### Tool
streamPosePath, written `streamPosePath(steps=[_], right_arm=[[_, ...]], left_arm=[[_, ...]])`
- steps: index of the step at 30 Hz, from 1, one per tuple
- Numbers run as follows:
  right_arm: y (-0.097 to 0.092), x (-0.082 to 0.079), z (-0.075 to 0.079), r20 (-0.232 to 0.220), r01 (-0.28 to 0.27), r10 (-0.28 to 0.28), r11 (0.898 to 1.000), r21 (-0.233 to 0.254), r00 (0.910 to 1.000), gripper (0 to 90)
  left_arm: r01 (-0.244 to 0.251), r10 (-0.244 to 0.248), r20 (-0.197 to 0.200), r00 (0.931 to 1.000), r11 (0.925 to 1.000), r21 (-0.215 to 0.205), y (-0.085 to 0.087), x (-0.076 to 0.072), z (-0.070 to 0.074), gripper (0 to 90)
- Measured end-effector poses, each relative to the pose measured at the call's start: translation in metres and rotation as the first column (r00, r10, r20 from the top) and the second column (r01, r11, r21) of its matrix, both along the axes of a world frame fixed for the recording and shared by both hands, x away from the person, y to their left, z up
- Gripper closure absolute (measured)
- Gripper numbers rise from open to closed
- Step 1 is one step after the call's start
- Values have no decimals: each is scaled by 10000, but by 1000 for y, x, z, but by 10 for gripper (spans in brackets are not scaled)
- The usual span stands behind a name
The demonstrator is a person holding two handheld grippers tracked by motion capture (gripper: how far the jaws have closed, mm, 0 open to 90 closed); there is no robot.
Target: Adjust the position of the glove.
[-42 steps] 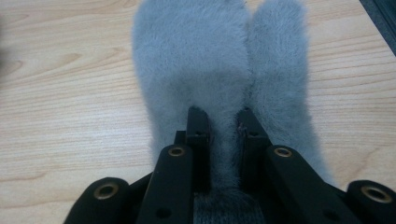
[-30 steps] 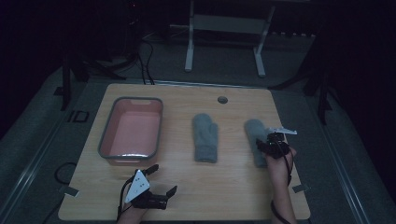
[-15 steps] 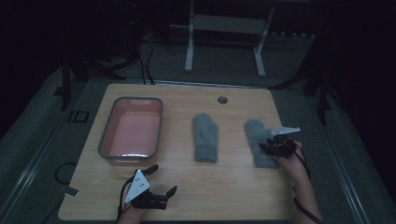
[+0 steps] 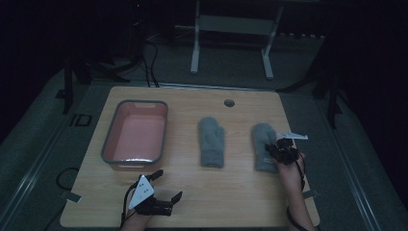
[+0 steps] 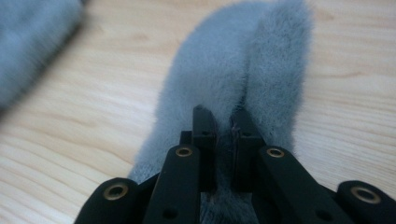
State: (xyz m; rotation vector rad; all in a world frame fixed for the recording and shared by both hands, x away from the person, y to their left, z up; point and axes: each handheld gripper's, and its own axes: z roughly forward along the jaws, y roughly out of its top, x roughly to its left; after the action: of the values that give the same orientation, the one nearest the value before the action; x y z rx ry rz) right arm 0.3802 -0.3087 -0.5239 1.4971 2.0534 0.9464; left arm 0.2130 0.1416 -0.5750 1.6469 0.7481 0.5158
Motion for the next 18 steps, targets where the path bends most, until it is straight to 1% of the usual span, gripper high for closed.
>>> streamPosePath(steps=[2, 5, 8, 12, 13, 14, 15, 18], right_arm=[[8, -2, 10, 126, 172, -176, 9995, 253, 9998, 836], [21, -4, 28, 429, 438, -456, 9981, 424, 9980, 835], [34, -4, 44, 739, 586, -623, 9970, 503, 9953, 836], [53, -1, 60, 878, 516, -576, 9962, 699, 9945, 836], [58, -1, 63, 885, 511, -584, 9953, 823, 9944, 836], [69, -1, 69, 950, 433, -525, 9944, 961, 9941, 835], [69, -1, 69, 950, 433, -525, 9944, 961, 9941, 835], [87, -1, 74, 1054, 242, -354, 9940, 1063, 9938, 835]], left_arm=[[-3, 3, 8, 10000, 10000, 6, 0, 0, 0, 5], [0, 0, 20, 10000, 10000, 25, 0, 0, 0, 5], [9, -9, 24, 10000, 10000, 17, 0, 0, 0, 5], [15, -15, 5, 10000, 10000, -12, 0, 0, 0, 5], [11, -11, 4, 10000, 10000, -1, 0, 0, 0, 5], [16, -16, 9, 10000, 10000, 19, 0, 0, 0, 5], [5, -5, 15, 10000, 10000, 20, 0, 0, 0, 5], [13, -13, 24, 10000, 10000, 22, 0, 0, 0, 5]])
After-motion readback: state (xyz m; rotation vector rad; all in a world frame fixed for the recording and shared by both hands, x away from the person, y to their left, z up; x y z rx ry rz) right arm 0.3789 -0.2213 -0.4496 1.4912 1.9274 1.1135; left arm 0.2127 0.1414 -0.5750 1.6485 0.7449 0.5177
